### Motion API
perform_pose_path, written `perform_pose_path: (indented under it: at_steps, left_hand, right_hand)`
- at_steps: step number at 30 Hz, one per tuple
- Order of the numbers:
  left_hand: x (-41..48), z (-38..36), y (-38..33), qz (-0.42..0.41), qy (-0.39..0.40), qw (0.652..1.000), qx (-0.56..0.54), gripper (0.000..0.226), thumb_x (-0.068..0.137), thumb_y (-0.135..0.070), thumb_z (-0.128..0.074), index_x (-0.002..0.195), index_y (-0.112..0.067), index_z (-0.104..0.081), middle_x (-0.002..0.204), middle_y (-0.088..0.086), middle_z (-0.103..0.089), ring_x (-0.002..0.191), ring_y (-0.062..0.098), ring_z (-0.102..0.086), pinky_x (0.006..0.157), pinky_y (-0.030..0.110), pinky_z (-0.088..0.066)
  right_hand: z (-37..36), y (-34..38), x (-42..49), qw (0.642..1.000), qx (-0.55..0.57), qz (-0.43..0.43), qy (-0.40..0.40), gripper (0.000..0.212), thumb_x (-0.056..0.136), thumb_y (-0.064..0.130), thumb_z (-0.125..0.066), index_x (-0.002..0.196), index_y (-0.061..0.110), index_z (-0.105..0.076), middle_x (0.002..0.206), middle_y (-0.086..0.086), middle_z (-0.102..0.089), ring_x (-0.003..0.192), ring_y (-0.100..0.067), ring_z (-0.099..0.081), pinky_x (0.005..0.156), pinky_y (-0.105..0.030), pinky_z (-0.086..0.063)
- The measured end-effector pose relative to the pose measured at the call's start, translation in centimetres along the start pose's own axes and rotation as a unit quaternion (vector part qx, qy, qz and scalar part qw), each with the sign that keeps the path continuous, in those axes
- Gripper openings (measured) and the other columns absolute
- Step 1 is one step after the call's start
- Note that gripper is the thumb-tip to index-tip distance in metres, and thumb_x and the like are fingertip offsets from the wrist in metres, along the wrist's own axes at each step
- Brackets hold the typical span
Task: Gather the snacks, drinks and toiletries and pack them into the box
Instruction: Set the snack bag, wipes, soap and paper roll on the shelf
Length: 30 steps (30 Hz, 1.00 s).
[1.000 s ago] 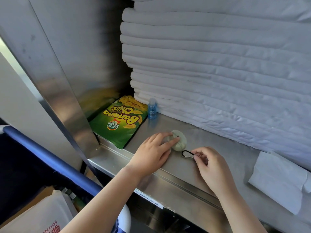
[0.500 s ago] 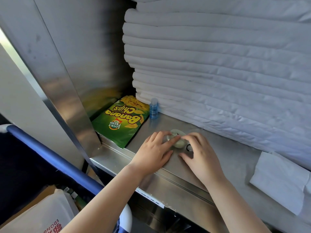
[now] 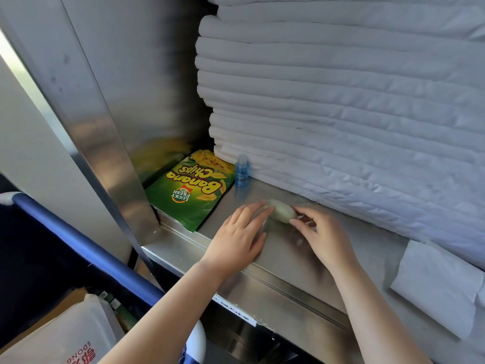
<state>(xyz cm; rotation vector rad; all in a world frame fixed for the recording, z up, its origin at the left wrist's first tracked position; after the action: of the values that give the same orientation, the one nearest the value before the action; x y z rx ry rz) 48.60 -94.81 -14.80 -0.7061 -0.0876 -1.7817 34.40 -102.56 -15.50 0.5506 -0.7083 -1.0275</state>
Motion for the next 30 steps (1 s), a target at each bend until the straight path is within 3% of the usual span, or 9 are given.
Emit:
perform_pose_path:
  at_steps: [5, 8, 10, 14, 17, 21, 30]
  left_hand:
    - [0.0, -0.3, -0.3, -0.015, 0.02, 1.0, 0.014, 0.053, 0.089, -0.017, -0.056, 0.141, -0.012, -0.042, 0.148, 0.006, -0.036, 0.136, 0.022, -0.035, 0.109, 0.028, -0.028]
    - [0.1, -0.6, 0.0, -0.003, 0.03, 0.999, 0.013, 0.056, 0.089, -0.018, -0.055, 0.143, -0.013, -0.038, 0.149, 0.006, -0.035, 0.135, 0.023, -0.036, 0.108, 0.031, -0.031]
    - [0.3, -1.1, 0.4, 0.015, 0.051, 0.998, 0.016, 0.06, 0.09, -0.022, -0.054, 0.146, -0.017, -0.032, 0.15, 0.005, -0.031, 0.135, 0.022, -0.033, 0.107, 0.033, -0.032]
    - [1.4, -2.5, 1.8, 0.048, 0.1, 0.993, 0.041, 0.071, 0.091, -0.034, -0.049, 0.15, -0.025, -0.012, 0.155, -0.001, -0.018, 0.14, 0.018, -0.018, 0.111, 0.034, -0.022]
    - [2.3, -3.0, 1.9, 0.058, 0.108, 0.991, 0.043, 0.071, 0.09, -0.038, -0.049, 0.15, -0.026, -0.013, 0.15, 0.002, -0.02, 0.135, 0.02, -0.017, 0.11, 0.035, -0.022]
    - [3.2, -4.0, 2.1, 0.078, 0.113, 0.989, 0.054, 0.072, 0.09, -0.042, -0.047, 0.15, -0.024, -0.011, 0.141, 0.003, -0.026, 0.129, 0.02, -0.023, 0.108, 0.035, -0.024]
    - [3.0, -4.5, 2.1, 0.077, 0.133, 0.986, 0.059, 0.07, 0.094, -0.044, -0.04, 0.15, -0.024, -0.005, 0.151, -0.002, -0.016, 0.135, 0.019, -0.017, 0.11, 0.033, -0.02]
  right_hand:
    - [-0.8, -0.1, 0.3, 0.999, 0.0, -0.004, 0.041, 0.022, 0.088, 0.028, -0.063, 0.11, 0.028, -0.068, 0.081, 0.032, -0.059, 0.072, 0.014, -0.057, 0.063, -0.002, -0.038]
    - [-1.3, -0.6, 0.6, 0.998, 0.013, -0.031, 0.048, 0.028, 0.091, 0.031, -0.059, 0.119, 0.031, -0.061, 0.095, 0.025, -0.065, 0.078, 0.007, -0.06, 0.068, -0.004, -0.04]
    - [-1.5, -1.2, 0.5, 0.997, 0.038, -0.057, 0.033, 0.029, 0.091, 0.031, -0.058, 0.12, 0.031, -0.057, 0.099, 0.017, -0.067, 0.083, -0.001, -0.063, 0.074, -0.013, -0.044]
    - [-1.3, -1.3, 0.0, 0.998, 0.008, -0.052, -0.017, 0.017, 0.092, 0.018, -0.056, 0.108, 0.024, -0.06, 0.08, 0.009, -0.068, 0.079, -0.009, -0.064, 0.062, -0.015, -0.036]
    - [-0.7, -1.5, 0.1, 0.997, -0.026, -0.056, -0.041, 0.016, 0.091, 0.018, -0.058, 0.105, 0.022, -0.064, 0.091, 0.005, -0.07, 0.086, -0.015, -0.063, 0.061, -0.016, -0.032]
    - [-0.2, -1.4, 0.2, 0.995, -0.068, -0.042, -0.053, 0.023, 0.09, 0.017, -0.059, 0.112, 0.019, -0.064, 0.104, 0.002, -0.064, 0.095, -0.018, -0.059, 0.072, -0.02, -0.037]
    - [-0.3, -1.5, 0.4, 0.986, -0.15, -0.035, -0.064, 0.036, 0.087, 0.019, -0.064, 0.121, 0.007, -0.061, 0.108, -0.008, -0.058, 0.106, -0.027, -0.047, 0.09, -0.029, -0.036]
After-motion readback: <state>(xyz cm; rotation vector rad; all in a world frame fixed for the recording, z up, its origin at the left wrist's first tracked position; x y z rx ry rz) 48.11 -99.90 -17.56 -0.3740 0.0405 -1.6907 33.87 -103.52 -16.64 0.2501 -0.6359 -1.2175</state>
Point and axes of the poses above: each hand's wrist, its own x-axis towards the middle knuckle, its own z-axis out of the back of the hand, y = z × x, the point moved 10 cm from there along x, towards the middle knuckle
